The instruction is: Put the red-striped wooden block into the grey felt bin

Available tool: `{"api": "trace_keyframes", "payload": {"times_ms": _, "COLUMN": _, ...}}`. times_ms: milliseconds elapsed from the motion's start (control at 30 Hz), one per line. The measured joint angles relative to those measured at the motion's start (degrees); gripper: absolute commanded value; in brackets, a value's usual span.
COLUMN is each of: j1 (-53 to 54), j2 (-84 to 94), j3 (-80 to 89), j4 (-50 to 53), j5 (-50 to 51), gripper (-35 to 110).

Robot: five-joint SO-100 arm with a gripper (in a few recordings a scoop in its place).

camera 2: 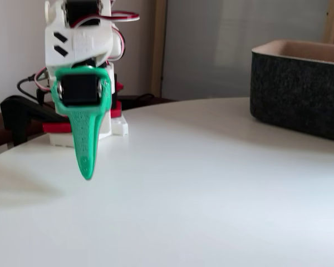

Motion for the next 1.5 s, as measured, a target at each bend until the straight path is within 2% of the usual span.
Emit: {"api": "trace_keyframes", "payload": {"times_ms": 1500, "j1": 0.09, "j2": 2.29, "j3": 2.29, "j4": 0.00, "j5": 0.70, "gripper": 0}}
